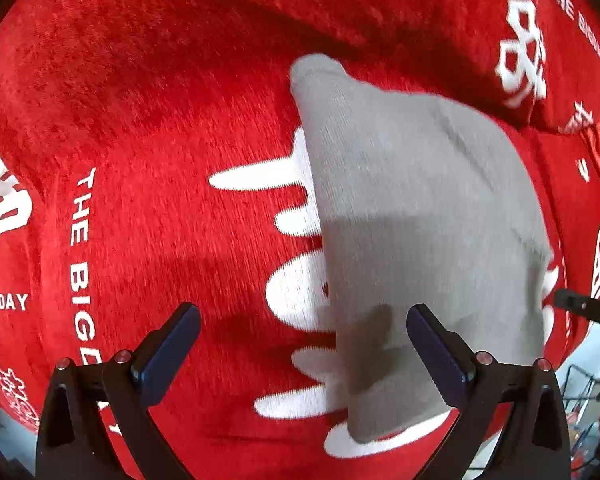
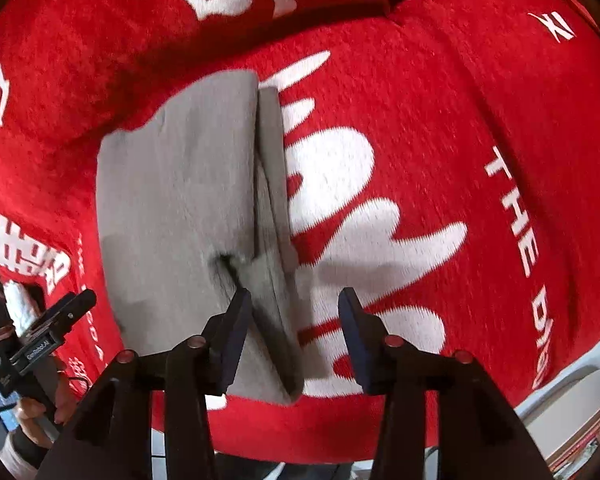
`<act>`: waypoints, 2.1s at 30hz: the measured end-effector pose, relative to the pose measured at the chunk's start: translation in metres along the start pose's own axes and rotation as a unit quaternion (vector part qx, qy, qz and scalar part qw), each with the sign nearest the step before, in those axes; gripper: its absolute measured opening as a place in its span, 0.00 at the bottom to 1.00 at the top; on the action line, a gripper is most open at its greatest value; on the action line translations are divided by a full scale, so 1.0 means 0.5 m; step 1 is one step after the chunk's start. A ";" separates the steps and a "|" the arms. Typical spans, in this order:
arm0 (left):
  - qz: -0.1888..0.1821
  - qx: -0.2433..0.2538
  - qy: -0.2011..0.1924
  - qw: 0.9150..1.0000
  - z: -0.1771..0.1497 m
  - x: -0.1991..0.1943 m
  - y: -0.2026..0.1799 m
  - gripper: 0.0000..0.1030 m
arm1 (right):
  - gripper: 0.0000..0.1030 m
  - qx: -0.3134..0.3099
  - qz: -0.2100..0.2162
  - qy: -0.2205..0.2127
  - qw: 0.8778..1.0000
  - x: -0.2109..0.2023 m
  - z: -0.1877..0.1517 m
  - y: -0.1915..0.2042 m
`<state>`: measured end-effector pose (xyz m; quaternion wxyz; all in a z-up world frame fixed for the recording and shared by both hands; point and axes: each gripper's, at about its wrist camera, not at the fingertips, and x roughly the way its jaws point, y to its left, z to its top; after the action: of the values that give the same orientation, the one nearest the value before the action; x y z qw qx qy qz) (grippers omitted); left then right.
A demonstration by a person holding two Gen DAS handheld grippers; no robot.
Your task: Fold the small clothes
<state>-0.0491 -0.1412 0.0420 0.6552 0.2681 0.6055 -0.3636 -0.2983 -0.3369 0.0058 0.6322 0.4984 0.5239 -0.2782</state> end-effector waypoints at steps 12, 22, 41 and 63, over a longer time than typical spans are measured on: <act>-0.057 -0.051 0.017 0.997 0.066 0.028 0.031 1.00 | 0.71 0.065 0.095 -0.006 0.993 0.016 0.068 -0.045; -0.117 -0.052 0.040 0.991 0.104 0.079 0.027 1.00 | 0.71 0.042 0.147 0.014 0.988 0.063 0.117 -0.038; -0.178 -0.019 0.077 0.981 0.147 0.183 -0.080 1.00 | 0.73 -0.039 0.257 0.085 0.962 0.152 0.157 0.021; -0.214 -0.011 0.019 0.977 0.110 0.039 -0.052 0.42 | 0.28 0.034 0.350 0.101 0.931 0.062 0.077 0.093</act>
<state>-0.0370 -0.2028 0.0320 0.5536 0.1322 0.6649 -0.4837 -0.2336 -0.3507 -0.0093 0.6163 0.6965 0.3674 -0.0051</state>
